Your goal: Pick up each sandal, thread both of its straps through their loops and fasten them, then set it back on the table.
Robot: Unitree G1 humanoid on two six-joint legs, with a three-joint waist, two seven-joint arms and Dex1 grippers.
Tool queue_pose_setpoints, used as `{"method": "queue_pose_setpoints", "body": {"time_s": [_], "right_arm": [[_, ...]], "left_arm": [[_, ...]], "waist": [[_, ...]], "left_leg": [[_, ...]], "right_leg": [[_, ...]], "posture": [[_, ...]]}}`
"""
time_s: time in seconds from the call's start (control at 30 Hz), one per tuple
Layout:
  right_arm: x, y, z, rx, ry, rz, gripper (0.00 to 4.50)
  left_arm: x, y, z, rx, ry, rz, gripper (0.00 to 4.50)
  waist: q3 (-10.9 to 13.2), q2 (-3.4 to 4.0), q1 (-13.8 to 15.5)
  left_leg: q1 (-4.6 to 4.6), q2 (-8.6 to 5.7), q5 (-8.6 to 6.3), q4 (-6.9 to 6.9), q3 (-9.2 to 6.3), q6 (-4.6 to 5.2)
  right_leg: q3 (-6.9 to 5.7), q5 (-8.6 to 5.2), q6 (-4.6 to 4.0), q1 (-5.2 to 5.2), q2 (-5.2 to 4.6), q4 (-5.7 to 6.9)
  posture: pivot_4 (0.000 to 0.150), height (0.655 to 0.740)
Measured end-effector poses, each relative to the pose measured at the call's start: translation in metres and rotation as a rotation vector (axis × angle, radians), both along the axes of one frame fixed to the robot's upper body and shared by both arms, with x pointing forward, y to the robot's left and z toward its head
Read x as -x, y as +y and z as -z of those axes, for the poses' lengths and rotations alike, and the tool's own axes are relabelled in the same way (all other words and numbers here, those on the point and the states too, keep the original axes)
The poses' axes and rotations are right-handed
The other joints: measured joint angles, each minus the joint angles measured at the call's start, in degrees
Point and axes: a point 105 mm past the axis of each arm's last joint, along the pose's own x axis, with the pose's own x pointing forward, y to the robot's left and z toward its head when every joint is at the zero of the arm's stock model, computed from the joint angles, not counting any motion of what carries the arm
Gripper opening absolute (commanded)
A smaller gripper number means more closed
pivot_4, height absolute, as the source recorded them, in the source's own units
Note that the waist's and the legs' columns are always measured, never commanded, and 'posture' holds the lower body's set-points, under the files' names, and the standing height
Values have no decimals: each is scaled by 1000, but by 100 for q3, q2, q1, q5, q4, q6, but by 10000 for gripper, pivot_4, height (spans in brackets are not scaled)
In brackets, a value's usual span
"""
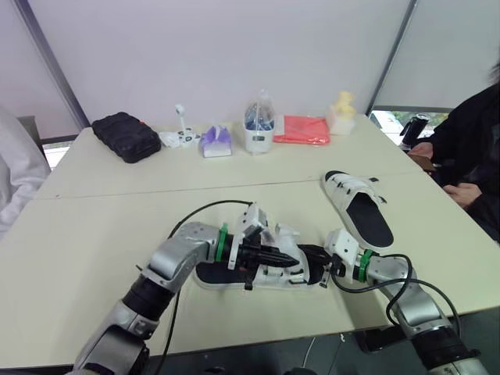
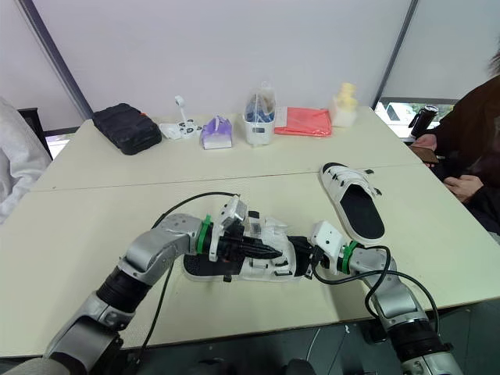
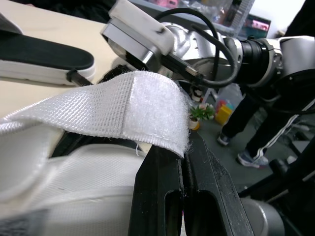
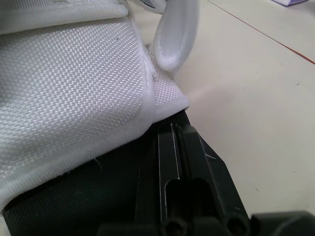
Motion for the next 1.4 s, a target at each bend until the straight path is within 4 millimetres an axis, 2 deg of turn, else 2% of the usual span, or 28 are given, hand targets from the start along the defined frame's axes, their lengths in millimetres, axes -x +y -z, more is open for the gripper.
{"method": "queue_pose_setpoints", "body": {"time_s": [0.17,0.6,0.83,1.07,1.4], "right_arm": [[0,0,-1,-2,-6,3,0],[1,0,-1,-5,-13,14,0],[2,0,-1,-7,-16,18,0],[2,0,0,-7,-14,24,0],[3,-3,3,-7,3,43,0]], "left_arm": [[2,3,6,-22,33,36,301],[3,-12,3,0,80,65,301],[6,-7,6,-26,93,82,301],[10,-4,12,-67,12,116,301],[4,-22,20,-143,-174,112,301]], "waist": [[0,0,0],[-1,1,1],[-1,1,2],[-8,0,5],[-60,-22,14]], "left_leg": [[-29,0,4,7,-2,2],[-46,0,6,13,-4,1],[-48,0,6,14,-6,0],[-47,-1,7,16,-7,0],[-44,-4,6,22,-11,0]], "right_leg": [[0,9,11,-26,3,4],[-1,11,12,-32,5,6],[-2,11,12,-31,5,7],[-3,11,11,-31,4,6],[-4,11,10,-26,2,5]], "posture": [[1500,7400],[1500,7400],[1500,7400],[1500,7400],[1500,7400]]}}
